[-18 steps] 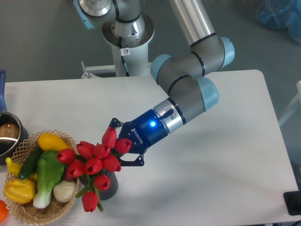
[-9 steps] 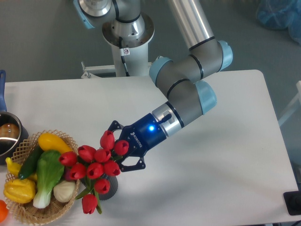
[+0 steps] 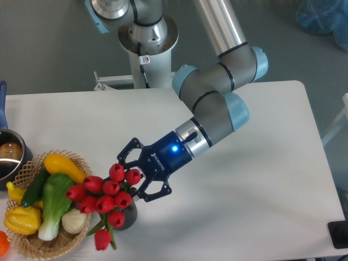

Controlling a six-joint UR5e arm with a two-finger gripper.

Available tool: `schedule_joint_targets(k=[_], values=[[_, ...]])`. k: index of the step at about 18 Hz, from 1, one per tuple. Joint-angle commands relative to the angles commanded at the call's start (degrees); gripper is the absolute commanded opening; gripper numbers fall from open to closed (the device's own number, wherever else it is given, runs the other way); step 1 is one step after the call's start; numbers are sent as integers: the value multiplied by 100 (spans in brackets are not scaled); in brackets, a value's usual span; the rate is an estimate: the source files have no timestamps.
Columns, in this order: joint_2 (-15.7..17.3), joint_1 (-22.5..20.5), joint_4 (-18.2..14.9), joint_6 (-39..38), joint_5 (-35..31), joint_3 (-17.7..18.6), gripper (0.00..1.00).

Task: Insert the flowers into the vase
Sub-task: 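Push the tulips deeper into the vase and open the gripper, then raise the open gripper up and away from the tulips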

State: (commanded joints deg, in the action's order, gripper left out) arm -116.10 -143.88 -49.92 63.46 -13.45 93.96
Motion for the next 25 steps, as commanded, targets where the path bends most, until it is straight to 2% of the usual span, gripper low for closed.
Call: schedule_joint_targets(k=[4,5,7,12,21,25], values=[[18,-70,-9,-9,0,0,70],[35,-79,-9,-9,-9,9,76],[157,-141,-9,-17,-9,96,100],[430,-194,-9,0,-746,334,100],[668,-193,-9,0,-1642,571,100],[721,-228,-9,0,-1732,668,100]])
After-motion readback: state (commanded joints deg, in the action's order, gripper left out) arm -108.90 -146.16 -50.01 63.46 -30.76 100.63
